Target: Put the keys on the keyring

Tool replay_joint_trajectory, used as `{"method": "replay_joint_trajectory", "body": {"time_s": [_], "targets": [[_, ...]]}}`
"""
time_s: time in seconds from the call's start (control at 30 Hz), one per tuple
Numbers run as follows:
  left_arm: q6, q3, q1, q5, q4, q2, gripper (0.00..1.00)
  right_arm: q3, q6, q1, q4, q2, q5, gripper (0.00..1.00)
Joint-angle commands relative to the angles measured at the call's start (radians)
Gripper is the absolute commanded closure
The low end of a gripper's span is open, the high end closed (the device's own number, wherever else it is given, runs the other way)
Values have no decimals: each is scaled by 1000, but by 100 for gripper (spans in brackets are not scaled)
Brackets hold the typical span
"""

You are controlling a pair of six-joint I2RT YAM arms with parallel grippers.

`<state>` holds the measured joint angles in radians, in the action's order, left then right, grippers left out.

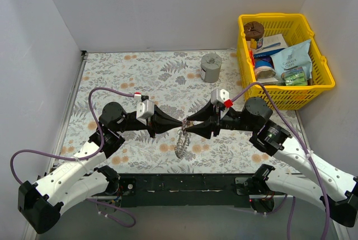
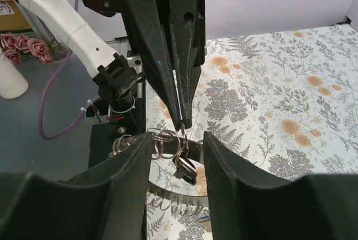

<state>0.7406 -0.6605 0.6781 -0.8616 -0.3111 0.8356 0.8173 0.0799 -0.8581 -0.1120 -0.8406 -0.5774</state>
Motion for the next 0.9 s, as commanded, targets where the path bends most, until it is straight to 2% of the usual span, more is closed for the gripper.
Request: {"method": "replay_joint_trajectory", "body": {"time_s": [0.0,0.4,0.57,0.87], "targets": [[11,-10,5,-17,-51,-30,100,5,6,2,-60,-9,-27,51],[26,-24,5,-33,-62,-30,100,-24,24,5,-101,-12,-21,60],[40,-27,5,-45,-78,-21,100,-20,26,7,-103,-28,-29,70],[54,-27,5,-43,-106,-33,100,-21,21,8,-98,-26,-38,75]]}}
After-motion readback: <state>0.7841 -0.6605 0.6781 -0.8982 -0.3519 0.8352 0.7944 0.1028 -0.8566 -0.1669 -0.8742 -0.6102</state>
